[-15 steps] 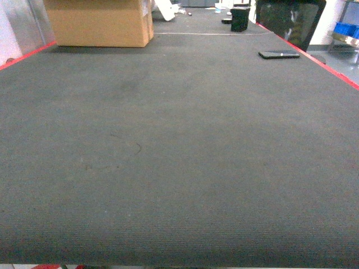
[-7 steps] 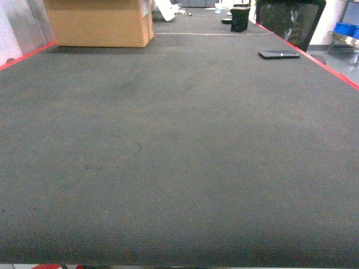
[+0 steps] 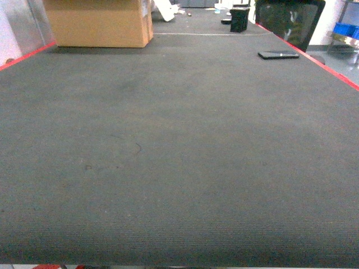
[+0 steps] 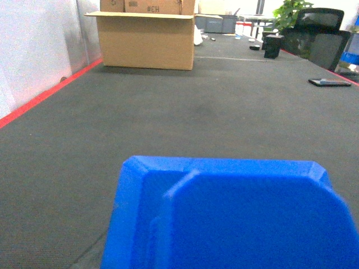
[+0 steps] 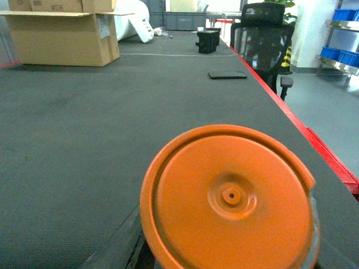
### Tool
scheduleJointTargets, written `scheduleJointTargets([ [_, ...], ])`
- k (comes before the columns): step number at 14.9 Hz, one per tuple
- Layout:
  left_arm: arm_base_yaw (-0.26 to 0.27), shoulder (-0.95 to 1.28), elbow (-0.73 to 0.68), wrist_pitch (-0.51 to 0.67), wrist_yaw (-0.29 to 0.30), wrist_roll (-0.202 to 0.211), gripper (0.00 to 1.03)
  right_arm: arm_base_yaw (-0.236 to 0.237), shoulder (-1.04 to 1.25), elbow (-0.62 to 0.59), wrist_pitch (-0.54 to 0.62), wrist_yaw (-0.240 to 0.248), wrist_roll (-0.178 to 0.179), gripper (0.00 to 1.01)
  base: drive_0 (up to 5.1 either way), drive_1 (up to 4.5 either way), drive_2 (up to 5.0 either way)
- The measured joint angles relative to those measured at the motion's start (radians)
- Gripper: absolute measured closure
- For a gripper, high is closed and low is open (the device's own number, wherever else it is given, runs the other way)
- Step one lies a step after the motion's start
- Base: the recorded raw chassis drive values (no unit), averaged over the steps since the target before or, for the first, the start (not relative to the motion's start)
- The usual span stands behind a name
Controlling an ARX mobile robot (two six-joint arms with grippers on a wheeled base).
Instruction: Sort blue parts and orange caps into right shelf containers
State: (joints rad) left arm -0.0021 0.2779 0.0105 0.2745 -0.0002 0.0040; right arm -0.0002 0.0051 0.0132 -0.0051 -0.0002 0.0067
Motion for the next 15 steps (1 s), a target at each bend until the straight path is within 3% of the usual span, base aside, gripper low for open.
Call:
scheduleJointTargets([
  [6,0.000,-0.112,0.000,-0.116,0.000,0.000,0.61,0.000,0.000,0.000,-0.001,0.000,0.000,0.57,0.0,0.00,0.0],
  [7,0.000,-0.201,0.001,-0.253,0.002,0.000,0.61,0.000,0.000,0.000,-0.001,0.000,0.000,0.57,0.0,0.00,0.0],
  [8,0.000,-0.273,0.001,-0.275,0.000,0.000,0.61,0.000,0.000,0.000,-0.002,0.000,0.000,0.57,0.0,0.00,0.0],
  [15,0.000,-0.271,0.000,-0.282,0.000,0.000,0.61,0.000,0.000,0.000,-0.001,0.000,0.000,0.58,0.0,0.00,0.0],
])
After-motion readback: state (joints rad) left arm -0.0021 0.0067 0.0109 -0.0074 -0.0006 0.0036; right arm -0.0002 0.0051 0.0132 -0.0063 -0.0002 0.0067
